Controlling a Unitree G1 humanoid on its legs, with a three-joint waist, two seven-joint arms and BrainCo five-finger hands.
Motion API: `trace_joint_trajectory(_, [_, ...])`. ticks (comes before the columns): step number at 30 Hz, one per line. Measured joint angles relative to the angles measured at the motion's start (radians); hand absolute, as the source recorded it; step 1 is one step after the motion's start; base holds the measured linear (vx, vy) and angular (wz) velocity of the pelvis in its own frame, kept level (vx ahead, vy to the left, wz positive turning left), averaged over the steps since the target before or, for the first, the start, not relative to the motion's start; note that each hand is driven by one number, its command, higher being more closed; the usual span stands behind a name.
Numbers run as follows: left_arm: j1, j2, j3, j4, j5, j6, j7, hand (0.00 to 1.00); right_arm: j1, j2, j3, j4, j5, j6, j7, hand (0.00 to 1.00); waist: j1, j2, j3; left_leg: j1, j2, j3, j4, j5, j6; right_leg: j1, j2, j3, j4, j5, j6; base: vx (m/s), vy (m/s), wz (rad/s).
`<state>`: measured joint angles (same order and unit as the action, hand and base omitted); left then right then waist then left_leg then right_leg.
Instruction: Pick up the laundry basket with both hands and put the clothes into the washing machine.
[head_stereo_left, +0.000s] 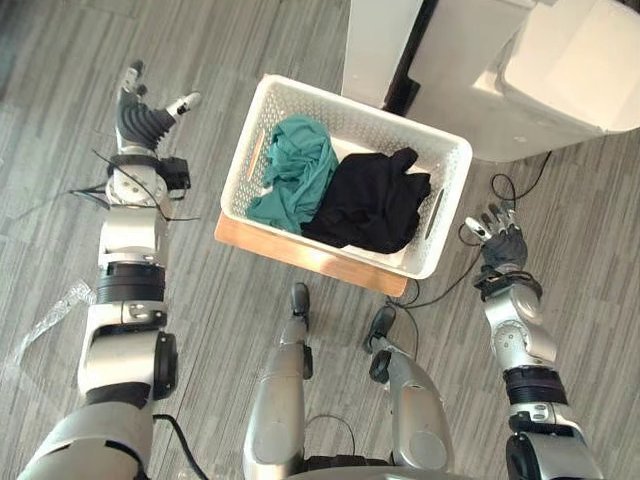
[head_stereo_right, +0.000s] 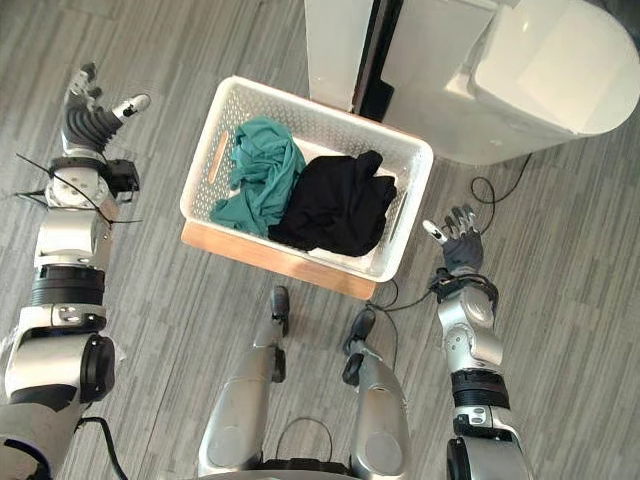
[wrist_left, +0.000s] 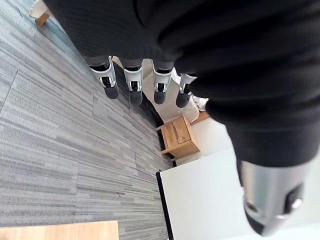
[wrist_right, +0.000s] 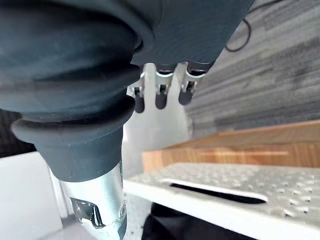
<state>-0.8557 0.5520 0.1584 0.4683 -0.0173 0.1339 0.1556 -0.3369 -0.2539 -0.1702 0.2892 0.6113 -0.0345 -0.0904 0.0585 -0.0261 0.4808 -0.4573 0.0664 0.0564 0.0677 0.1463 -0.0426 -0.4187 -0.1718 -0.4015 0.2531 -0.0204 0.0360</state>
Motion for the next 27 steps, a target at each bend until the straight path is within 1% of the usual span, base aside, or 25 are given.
trace_joint_trajectory(2, [-0.034, 0.045, -0.014, 0.027, 0.015, 0.001, 0.001, 0.0, -0.001, 0.007, 0.037, -0.007, 0.004, -0.001, 0.008, 0.0, 0.005, -0.01, 0.02, -0.018, -0.001, -0.002, -0.001, 0.001, -0.001, -0.021, -0.003, 0.0, 0.005, -0.001, 0.0, 0.0, 0.0, 0.0])
trace_joint_trajectory(6, [-0.088, 0.117, -0.099, 0.043, 0.03, 0.002, -0.006, 0.0, 0.014, 0.008, 0.068, -0.053, 0.009, 0.0, 0.01, 0.0, 0.008, -0.012, 0.023, -0.039, -0.004, -0.013, -0.038, 0.028, -0.003, -0.052, -0.007, -0.012, 0.007, -0.001, 0.0, 0.01, -0.033, 0.08])
trace_joint_trajectory(8, [-0.134, 0.172, -0.183, 0.042, 0.046, 0.005, -0.065, 0.0, 0.022, 0.007, 0.07, -0.13, 0.027, 0.0, 0.03, 0.0, 0.009, -0.012, 0.024, -0.057, -0.003, -0.018, -0.035, 0.03, -0.003, -0.066, -0.011, -0.012, 0.012, -0.002, 0.0, 0.01, -0.032, 0.09])
trace_joint_trajectory(12, [-0.148, 0.207, -0.232, 0.027, 0.09, 0.006, -0.119, 0.0, 0.04, 0.0, 0.072, -0.228, 0.069, 0.001, 0.037, 0.0, 0.01, -0.012, 0.024, -0.069, -0.003, -0.01, -0.033, 0.03, -0.004, -0.08, -0.016, -0.014, 0.02, -0.006, 0.0, 0.0, -0.03, 0.0])
trace_joint_trajectory(14, [-0.148, 0.209, -0.246, 0.01, 0.09, 0.006, -0.138, 0.0, 0.067, -0.015, 0.073, -0.27, 0.096, 0.001, 0.041, 0.0, 0.012, -0.009, 0.03, -0.074, -0.002, -0.006, -0.032, 0.03, -0.004, -0.082, -0.016, -0.019, 0.02, -0.007, -0.001, 0.0, -0.037, 0.03])
trace_joint_trajectory(17, [-0.148, 0.223, -0.3, -0.013, 0.084, -0.005, -0.162, 0.0, 0.11, -0.043, 0.072, -0.359, 0.128, -0.007, 0.046, 0.0, 0.011, -0.009, 0.031, -0.102, 0.001, -0.004, -0.022, 0.03, -0.004, -0.103, -0.016, -0.026, 0.021, -0.008, -0.002, 0.0, -0.039, 0.02])
trace_joint_trajectory(20, [-0.145, 0.248, -0.386, -0.058, 0.027, -0.027, -0.192, 0.0, 0.129, -0.075, 0.072, -0.404, 0.142, -0.007, 0.047, 0.0, 0.012, -0.008, 0.031, -0.116, 0.004, -0.001, -0.014, 0.029, -0.004, -0.11, -0.016, -0.032, 0.021, -0.008, -0.002, 0.0, -0.045, 0.02])
trace_joint_trajectory(22, [-0.145, 0.287, -0.452, -0.098, -0.035, -0.057, -0.222, 0.0, 0.13, -0.098, 0.073, -0.426, 0.158, -0.007, 0.047, 0.0, 0.013, -0.006, 0.032, -0.131, 0.008, 0.004, 0.007, 0.019, -0.003, -0.114, -0.015, -0.034, 0.021, -0.008, -0.002, 0.0, -0.016, -0.02])
trace_joint_trajectory(23, [-0.145, 0.308, -0.499, -0.109, -0.083, -0.074, -0.244, 0.0, 0.132, -0.11, 0.078, -0.435, 0.171, -0.007, 0.047, 0.0, 0.013, -0.006, 0.032, -0.137, 0.012, 0.013, 0.023, 0.009, -0.003, -0.114, -0.014, -0.032, 0.021, -0.008, -0.002, 0.0, -0.028, -0.07])
trace_joint_trajectory(26, [-0.145, 0.358, -0.595, -0.123, -0.13, -0.099, -0.267, 0.0, 0.14, -0.142, 0.1, -0.465, 0.193, -0.009, 0.048, 0.0, 0.014, -0.006, 0.032, -0.156, 0.026, 0.038, 0.069, -0.017, -0.006, -0.114, -0.009, -0.029, 0.02, -0.007, -0.002, 0.01, -0.03, -0.1])
trace_joint_trajectory(27, [-0.146, 0.364, -0.602, -0.123, -0.13, -0.101, -0.265, 0.0, 0.144, -0.148, 0.104, -0.472, 0.2, -0.009, 0.048, 0.0, 0.013, -0.006, 0.032, -0.16, 0.029, 0.041, 0.077, -0.021, -0.006, -0.114, -0.007, -0.029, 0.02, -0.007, -0.003, 0.02, -0.031, -0.08])
